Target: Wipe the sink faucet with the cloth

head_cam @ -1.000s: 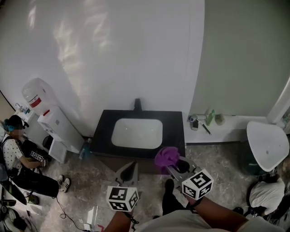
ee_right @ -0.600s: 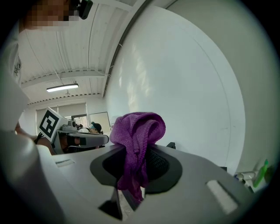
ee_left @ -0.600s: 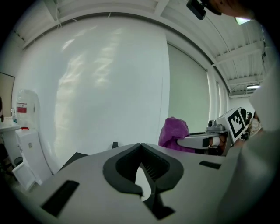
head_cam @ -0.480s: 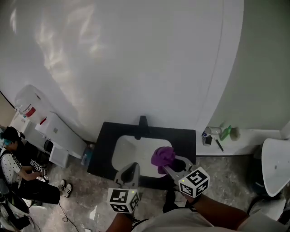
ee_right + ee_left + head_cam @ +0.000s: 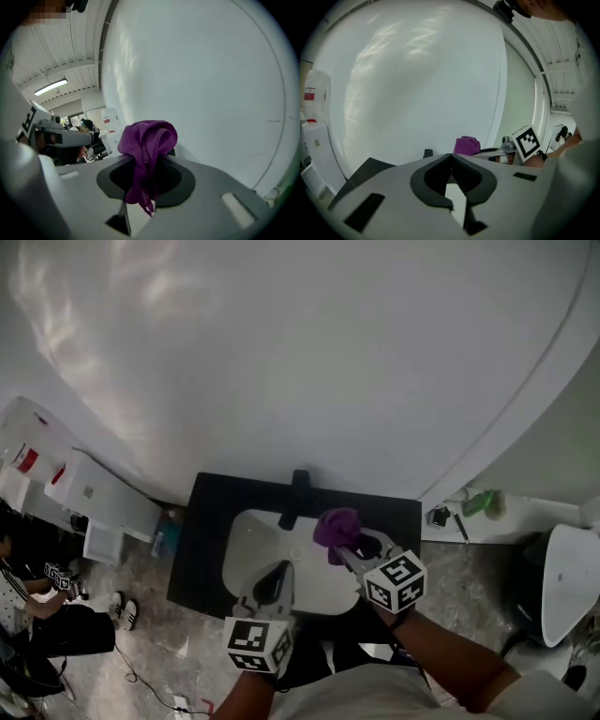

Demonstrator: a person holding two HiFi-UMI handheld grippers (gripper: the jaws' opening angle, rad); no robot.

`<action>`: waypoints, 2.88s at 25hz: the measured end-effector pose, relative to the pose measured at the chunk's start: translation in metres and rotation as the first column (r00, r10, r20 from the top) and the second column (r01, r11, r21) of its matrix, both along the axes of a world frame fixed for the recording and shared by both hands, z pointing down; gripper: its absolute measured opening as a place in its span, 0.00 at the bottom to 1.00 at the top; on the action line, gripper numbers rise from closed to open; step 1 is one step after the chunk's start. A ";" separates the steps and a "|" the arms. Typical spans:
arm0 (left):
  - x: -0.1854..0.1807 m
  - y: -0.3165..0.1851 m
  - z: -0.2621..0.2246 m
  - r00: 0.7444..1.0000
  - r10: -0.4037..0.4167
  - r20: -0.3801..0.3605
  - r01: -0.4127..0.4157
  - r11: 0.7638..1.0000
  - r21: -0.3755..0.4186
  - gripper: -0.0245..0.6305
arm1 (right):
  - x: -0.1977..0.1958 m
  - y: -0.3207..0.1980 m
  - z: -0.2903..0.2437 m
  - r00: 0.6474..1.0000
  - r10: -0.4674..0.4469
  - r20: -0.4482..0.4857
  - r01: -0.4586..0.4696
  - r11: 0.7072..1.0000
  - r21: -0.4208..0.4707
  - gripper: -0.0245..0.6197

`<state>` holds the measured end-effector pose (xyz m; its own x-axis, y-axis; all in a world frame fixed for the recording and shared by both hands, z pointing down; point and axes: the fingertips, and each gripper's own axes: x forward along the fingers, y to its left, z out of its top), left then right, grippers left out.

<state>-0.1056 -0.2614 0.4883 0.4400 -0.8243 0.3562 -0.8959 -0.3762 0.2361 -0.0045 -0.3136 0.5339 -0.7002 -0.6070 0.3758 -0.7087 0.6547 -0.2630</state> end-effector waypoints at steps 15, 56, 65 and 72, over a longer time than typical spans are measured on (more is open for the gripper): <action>-0.025 -0.057 0.083 0.996 0.075 -0.043 -0.080 0.987 -0.139 0.05 | -0.053 -0.172 0.151 0.980 -0.031 -0.196 0.026 0.999 -0.026 0.18; -0.043 -0.023 0.047 1.000 0.019 -0.005 -0.019 0.997 -0.073 0.05 | -0.099 -0.138 0.088 0.970 -0.138 -0.200 0.138 0.990 -0.013 0.18; -0.054 -0.009 0.045 1.000 0.005 -0.012 -0.006 0.997 -0.072 0.05 | -0.107 -0.130 0.064 0.961 -0.172 -0.216 0.188 0.981 0.055 0.18; -0.054 -0.001 0.046 1.000 0.007 -0.020 -0.009 0.998 -0.069 0.05 | -0.116 -0.153 0.083 0.963 -0.132 -0.234 0.138 0.990 0.008 0.18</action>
